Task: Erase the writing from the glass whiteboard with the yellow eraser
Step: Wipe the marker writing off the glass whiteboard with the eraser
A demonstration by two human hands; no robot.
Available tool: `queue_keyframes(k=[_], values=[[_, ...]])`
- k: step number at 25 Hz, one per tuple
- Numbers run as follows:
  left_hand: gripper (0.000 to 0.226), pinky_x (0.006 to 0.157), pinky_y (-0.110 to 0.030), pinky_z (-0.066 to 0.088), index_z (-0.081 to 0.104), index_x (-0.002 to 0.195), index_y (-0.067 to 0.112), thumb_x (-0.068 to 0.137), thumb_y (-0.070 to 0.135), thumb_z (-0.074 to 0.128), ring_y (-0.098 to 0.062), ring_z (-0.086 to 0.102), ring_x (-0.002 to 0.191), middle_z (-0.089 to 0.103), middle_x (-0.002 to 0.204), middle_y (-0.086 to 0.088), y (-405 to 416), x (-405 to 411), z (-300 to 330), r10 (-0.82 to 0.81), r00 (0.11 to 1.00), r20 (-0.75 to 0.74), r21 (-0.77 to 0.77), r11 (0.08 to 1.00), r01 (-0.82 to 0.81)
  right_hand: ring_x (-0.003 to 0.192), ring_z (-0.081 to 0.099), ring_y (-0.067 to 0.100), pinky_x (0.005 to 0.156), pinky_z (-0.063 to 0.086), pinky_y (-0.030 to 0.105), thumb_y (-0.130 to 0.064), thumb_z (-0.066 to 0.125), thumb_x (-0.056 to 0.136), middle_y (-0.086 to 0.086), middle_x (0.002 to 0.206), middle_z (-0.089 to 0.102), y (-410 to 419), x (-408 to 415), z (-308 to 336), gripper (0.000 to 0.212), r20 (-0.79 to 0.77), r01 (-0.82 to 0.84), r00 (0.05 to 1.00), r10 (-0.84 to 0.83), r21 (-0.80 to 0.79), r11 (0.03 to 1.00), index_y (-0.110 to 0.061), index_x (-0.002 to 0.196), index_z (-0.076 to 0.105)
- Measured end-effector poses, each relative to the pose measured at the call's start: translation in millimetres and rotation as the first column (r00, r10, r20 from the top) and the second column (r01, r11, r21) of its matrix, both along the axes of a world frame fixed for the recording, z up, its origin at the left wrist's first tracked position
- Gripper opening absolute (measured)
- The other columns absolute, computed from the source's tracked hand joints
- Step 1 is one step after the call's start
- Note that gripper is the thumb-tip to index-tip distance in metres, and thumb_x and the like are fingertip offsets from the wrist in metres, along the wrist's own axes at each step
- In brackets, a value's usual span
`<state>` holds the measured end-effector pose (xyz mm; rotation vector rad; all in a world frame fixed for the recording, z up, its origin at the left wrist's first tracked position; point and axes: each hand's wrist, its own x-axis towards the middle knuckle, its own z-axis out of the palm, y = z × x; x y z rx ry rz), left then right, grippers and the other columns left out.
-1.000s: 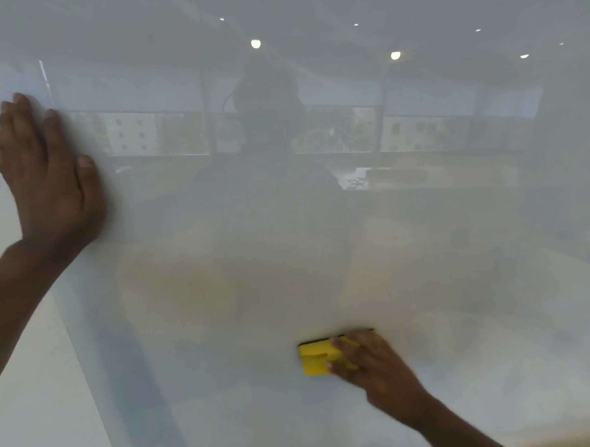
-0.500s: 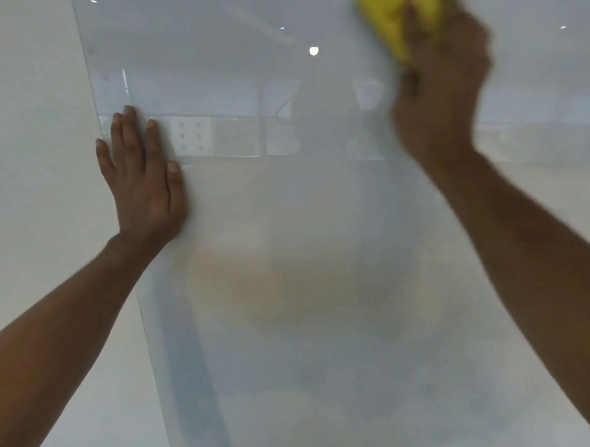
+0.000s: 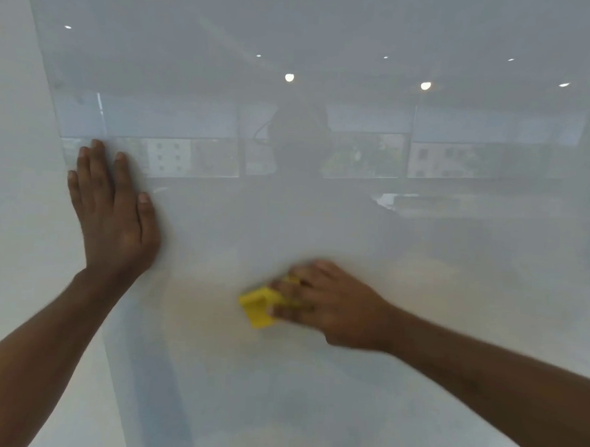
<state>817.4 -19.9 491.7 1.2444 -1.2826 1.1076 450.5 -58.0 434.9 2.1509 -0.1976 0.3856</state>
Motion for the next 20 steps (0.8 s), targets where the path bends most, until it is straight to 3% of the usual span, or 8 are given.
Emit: queue_keyframes(k=[5,7,10,13,15,17,18,20], values=[[0.061,0.127,-0.059,0.006,0.025,0.159,0.001,0.104,0.027,0.035,-0.047,0.009,0.157,0.012,0.168,-0.030,-14.3,-72.9,23.9,-0.022,0.993,0.114,0.012,1.000,0.021,0.135,0.048,0.038,0.106,0.037,0.043,-0.011,0.045,0.092,0.011,0.160,0.038,-10.4,11.5,184.4,0.064,0.351,0.087,0.936,-0.036,-0.132,0.987,-0.031,0.152,0.042],[0.061,0.126,-0.059,0.004,0.025,0.159,0.003,0.104,0.029,0.035,-0.046,0.008,0.157,0.012,0.168,-0.029,-19.3,-94.5,36.9,-0.013,0.998,0.060,0.004,1.000,0.013,0.133,0.049,0.040,0.104,0.039,0.040,-0.019,0.042,0.098,0.014,0.158,0.041,-15.8,-13.6,244.3,0.055,0.565,0.143,0.824,-0.033,-0.152,0.978,-0.030,0.152,0.043],[0.062,0.126,-0.061,0.003,0.024,0.159,0.004,0.103,0.029,0.035,-0.048,0.007,0.157,0.010,0.168,-0.029,-21.6,-101.1,42.0,-0.007,1.000,0.011,-0.004,1.000,0.007,0.137,0.043,0.038,0.103,0.034,0.034,-0.027,0.040,0.094,0.013,0.155,0.042,-33.1,-94.0,293.3,0.059,0.896,0.242,0.431,-0.103,-0.005,0.970,-0.031,0.153,0.040],[0.062,0.126,-0.061,0.003,0.024,0.158,0.006,0.102,0.031,0.034,-0.047,0.006,0.157,0.009,0.169,-0.028,-20.9,-107.0,42.6,-0.009,0.999,0.043,0.018,1.000,0.008,0.142,0.035,0.038,0.112,0.033,0.038,-0.028,0.039,0.097,0.008,0.166,0.024,-44.7,-180.4,275.0,0.061,0.974,0.260,0.043,-0.221,0.203,0.944,-0.032,0.158,0.029],[0.063,0.126,-0.060,0.005,0.025,0.158,0.005,0.102,0.033,0.034,-0.046,0.007,0.157,0.010,0.169,-0.027,-21.6,-124.0,44.3,-0.008,0.994,0.111,0.031,1.000,0.005,0.140,0.037,0.041,0.111,0.034,0.043,-0.023,0.041,0.098,0.011,0.167,0.021,-50.0,-207.7,226.9,0.062,0.973,0.211,-0.114,-0.200,0.220,0.952,-0.028,0.159,0.028],[0.063,0.126,-0.059,0.005,0.027,0.157,0.002,0.102,0.033,0.035,-0.045,0.009,0.157,0.013,0.168,-0.028,-24.7,-149.0,44.2,-0.022,0.987,0.158,0.042,0.999,0.016,0.134,0.045,0.045,0.108,0.037,0.046,-0.016,0.045,0.100,0.020,0.161,0.032,-52.8,-201.2,157.6,0.056,0.992,0.151,-0.060,-0.107,0.115,0.982,-0.019,0.156,0.036],[0.064,0.126,-0.060,0.004,0.028,0.157,0.002,0.102,0.033,0.035,-0.045,0.009,0.157,0.013,0.168,-0.028,-27.6,-164.0,44.0,-0.031,0.985,0.168,0.046,0.999,0.023,0.129,0.052,0.042,0.105,0.042,0.048,-0.015,0.048,0.101,0.019,0.155,0.044,-52.5,-193.3,116.8,0.050,0.994,0.116,0.085,-0.071,0.061,0.991,-0.016,0.151,0.046],[0.064,0.125,-0.063,0.003,0.029,0.157,0.002,0.102,0.035,0.035,-0.045,0.009,0.157,0.013,0.168,-0.028,-34.0,-190.6,43.2,-0.030,0.985,0.170,0.040,0.999,0.024,0.116,0.064,0.015,0.098,0.052,0.044,-0.022,0.052,0.103,-0.009,0.136,0.064,-40.1,-171.3,28.6,0.034,0.888,0.032,0.454,-0.071,0.063,0.997,-0.034,0.133,0.063]])
